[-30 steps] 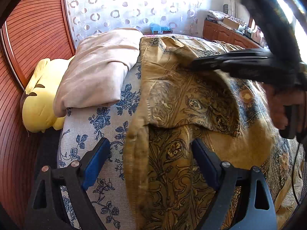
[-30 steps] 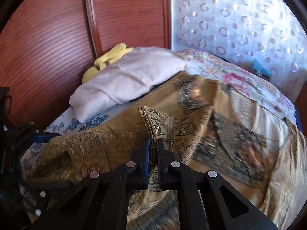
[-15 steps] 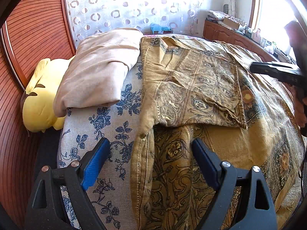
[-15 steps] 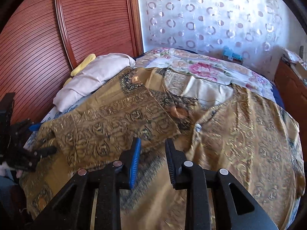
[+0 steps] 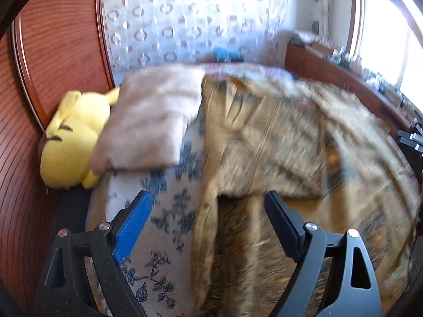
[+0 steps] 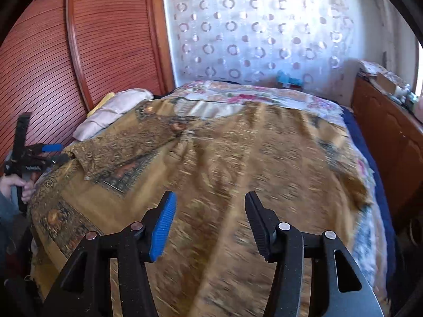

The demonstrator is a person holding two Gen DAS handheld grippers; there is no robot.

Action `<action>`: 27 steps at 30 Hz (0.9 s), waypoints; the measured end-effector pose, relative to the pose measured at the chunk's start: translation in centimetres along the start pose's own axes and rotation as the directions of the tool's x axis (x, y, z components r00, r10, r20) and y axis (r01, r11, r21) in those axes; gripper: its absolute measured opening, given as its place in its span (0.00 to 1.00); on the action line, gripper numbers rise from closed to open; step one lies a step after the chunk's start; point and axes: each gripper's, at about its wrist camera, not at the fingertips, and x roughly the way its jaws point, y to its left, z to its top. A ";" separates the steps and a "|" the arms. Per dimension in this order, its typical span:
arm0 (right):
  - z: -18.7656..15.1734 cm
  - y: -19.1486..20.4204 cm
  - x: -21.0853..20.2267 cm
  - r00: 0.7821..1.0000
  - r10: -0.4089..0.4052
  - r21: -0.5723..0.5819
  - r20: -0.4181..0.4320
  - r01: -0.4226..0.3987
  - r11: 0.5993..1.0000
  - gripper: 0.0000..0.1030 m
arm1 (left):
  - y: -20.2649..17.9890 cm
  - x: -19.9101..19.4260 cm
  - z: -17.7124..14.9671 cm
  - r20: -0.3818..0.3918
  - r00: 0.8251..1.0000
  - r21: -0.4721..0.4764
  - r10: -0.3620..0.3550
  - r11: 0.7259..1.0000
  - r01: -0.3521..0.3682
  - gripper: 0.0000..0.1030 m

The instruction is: Fold small clothes

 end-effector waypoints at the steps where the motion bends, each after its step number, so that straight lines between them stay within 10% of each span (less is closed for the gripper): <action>1: -0.5 -0.6 -0.7 1.000 -0.014 0.012 0.002 0.014 1.000 0.55 | -0.4 -0.8 0.7 0.021 1.000 0.001 -0.007 1.000 0.007 0.85; 10: -3.3 -7.2 -5.8 0.991 -0.133 0.161 0.016 0.129 0.979 0.55 | -7.6 -1.4 4.5 0.106 0.989 0.065 -0.107 0.993 0.100 0.85; 27: -0.9 -13.4 -3.2 0.980 -0.155 0.302 -0.124 0.186 0.935 0.55 | -23.7 5.5 4.9 -0.067 0.963 0.237 -0.263 0.933 0.271 0.85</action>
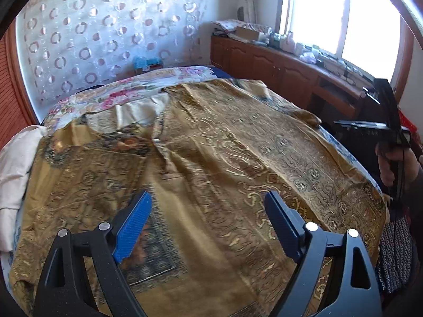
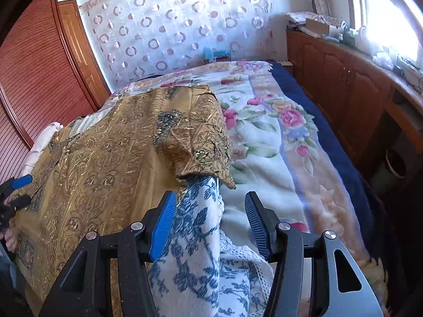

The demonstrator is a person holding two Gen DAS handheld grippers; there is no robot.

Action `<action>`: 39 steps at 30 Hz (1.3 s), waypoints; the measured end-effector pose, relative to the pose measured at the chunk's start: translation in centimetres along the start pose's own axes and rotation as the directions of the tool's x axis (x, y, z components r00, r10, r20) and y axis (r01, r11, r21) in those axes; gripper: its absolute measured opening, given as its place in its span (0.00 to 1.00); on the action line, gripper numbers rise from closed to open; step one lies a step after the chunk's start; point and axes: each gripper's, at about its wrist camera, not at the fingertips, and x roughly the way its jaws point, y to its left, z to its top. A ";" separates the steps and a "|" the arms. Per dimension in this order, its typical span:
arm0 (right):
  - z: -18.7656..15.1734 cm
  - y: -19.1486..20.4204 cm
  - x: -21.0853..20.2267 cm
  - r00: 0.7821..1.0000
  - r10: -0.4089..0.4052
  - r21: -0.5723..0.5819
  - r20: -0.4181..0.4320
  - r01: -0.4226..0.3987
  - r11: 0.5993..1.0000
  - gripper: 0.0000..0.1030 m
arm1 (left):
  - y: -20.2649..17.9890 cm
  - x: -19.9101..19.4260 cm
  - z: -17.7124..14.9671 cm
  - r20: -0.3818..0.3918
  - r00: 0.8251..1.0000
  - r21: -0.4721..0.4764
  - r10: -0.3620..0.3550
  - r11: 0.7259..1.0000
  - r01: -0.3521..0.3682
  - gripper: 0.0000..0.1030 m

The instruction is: Fold small clothes

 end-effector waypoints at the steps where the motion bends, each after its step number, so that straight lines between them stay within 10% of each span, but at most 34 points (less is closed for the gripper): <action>1: 0.2 0.2 0.2 1.000 -0.006 -0.008 -0.010 0.006 1.000 0.55 | -0.2 0.5 0.1 -0.008 1.000 0.007 -0.004 1.000 0.004 0.85; 18: 2.9 -1.4 3.2 0.998 0.041 0.020 -0.046 -0.040 0.999 0.35 | -2.8 5.0 0.2 -0.112 0.994 0.057 -0.020 0.998 0.026 0.85; 25: 2.6 -1.2 3.5 0.998 0.052 0.001 -0.026 -0.052 0.999 0.11 | -3.5 5.5 0.0 -0.121 0.993 0.089 0.014 0.996 -0.003 0.85; 39: 3.4 6.2 -3.6 0.972 0.061 -0.271 0.229 0.004 0.962 0.04 | -3.4 5.7 -0.1 -0.124 0.992 0.089 0.013 0.996 -0.002 0.88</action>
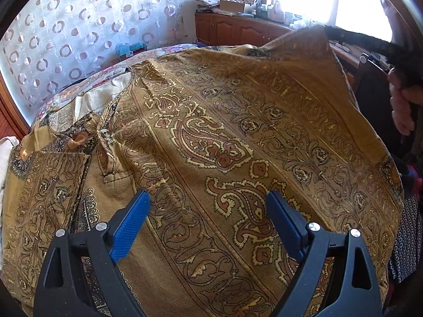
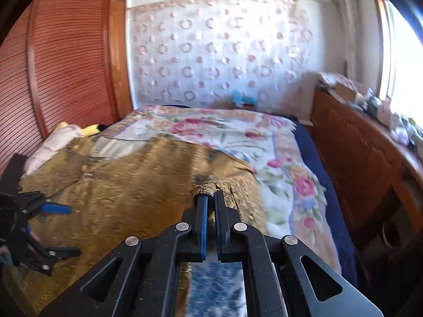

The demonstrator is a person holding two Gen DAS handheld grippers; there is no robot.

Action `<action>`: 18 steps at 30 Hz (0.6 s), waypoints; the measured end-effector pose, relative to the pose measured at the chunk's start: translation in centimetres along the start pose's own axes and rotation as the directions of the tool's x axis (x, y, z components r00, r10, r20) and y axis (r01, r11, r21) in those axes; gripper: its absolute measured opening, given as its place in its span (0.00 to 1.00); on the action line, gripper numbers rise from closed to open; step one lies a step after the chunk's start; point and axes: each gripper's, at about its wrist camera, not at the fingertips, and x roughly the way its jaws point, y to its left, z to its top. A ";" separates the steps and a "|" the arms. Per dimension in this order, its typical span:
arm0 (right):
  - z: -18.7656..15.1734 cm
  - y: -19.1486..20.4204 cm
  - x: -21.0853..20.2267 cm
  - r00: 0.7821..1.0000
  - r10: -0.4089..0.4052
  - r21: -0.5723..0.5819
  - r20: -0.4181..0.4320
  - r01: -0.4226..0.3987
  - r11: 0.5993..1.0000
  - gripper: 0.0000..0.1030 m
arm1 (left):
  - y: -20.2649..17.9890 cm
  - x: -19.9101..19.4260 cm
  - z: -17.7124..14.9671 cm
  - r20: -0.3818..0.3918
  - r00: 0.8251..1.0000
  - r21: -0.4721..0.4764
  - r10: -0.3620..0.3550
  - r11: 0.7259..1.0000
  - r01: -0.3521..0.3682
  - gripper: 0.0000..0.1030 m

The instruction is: Fold small clothes

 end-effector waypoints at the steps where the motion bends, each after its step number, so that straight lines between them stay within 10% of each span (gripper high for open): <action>1: 0.0 0.9 -0.2 1.000 0.020 -0.021 -0.001 -0.020 1.000 0.04 | 0.0 0.0 0.0 0.000 1.000 0.001 0.001 1.000 -0.001 0.88; 11: -5.9 2.3 2.7 0.966 0.108 -0.007 -0.234 -0.113 0.994 0.05 | 0.5 -1.0 -0.3 0.015 1.000 -0.009 0.022 1.000 -0.022 0.88; 18: -7.1 -0.3 -0.5 0.973 0.089 0.086 -0.214 -0.072 0.994 0.33 | -0.4 -5.8 0.1 0.129 0.992 0.009 0.005 1.000 -0.007 0.88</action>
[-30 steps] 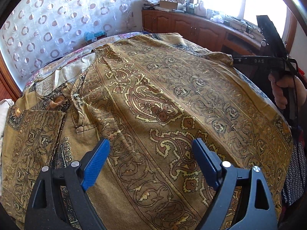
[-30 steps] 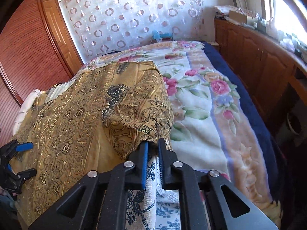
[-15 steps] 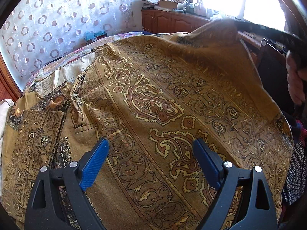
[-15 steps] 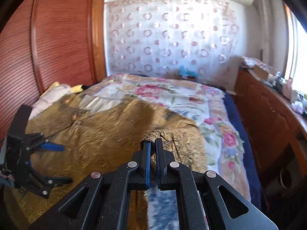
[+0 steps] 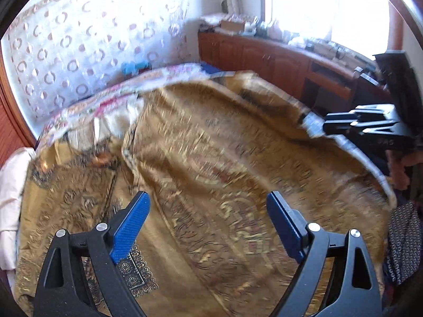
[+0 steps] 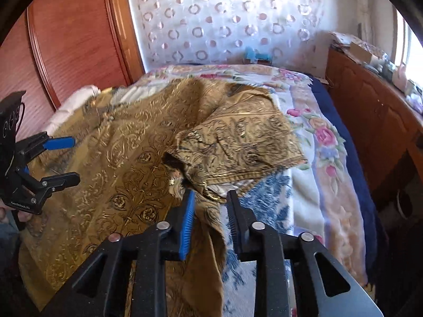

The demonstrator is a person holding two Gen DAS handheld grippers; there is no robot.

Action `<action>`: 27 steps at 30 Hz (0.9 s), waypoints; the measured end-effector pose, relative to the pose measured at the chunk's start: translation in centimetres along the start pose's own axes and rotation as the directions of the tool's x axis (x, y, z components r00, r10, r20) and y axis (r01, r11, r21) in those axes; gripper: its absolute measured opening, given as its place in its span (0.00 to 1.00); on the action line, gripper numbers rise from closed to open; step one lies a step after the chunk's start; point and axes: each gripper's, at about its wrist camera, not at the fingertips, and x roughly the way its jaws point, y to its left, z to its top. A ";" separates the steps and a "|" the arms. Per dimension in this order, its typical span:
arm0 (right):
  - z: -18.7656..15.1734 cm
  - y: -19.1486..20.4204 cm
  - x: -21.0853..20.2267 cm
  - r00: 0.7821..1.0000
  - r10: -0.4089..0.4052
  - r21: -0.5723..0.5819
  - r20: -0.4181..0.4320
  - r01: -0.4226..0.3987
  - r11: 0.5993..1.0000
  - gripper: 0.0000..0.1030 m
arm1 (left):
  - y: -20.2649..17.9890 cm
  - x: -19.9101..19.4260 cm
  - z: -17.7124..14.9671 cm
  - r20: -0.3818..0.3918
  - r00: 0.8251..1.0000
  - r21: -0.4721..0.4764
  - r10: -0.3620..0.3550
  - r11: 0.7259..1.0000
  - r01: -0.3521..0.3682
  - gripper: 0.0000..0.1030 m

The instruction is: Fold small clothes

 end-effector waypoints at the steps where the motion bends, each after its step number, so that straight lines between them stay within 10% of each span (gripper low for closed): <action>1: 0.0 -0.4 -0.6 1.000 -0.015 0.012 0.015 0.014 1.000 0.41 | -0.2 -0.7 0.3 0.017 1.000 0.003 -0.008 1.000 0.008 0.88; 20: 5.0 -8.3 8.3 0.998 0.007 0.391 -0.061 0.017 0.920 0.51 | -1.9 -4.8 1.3 0.090 0.991 0.025 -0.099 0.995 0.097 0.88; 23: 5.3 -8.7 8.2 0.999 0.000 0.394 -0.050 0.020 0.919 0.22 | -1.2 -4.5 0.8 0.079 0.993 0.010 -0.087 0.996 0.086 0.88; 27: 5.9 -7.1 6.8 0.999 -0.043 0.304 0.000 0.041 0.952 0.08 | -0.3 -4.6 0.0 0.074 0.995 0.000 -0.061 0.998 0.061 0.88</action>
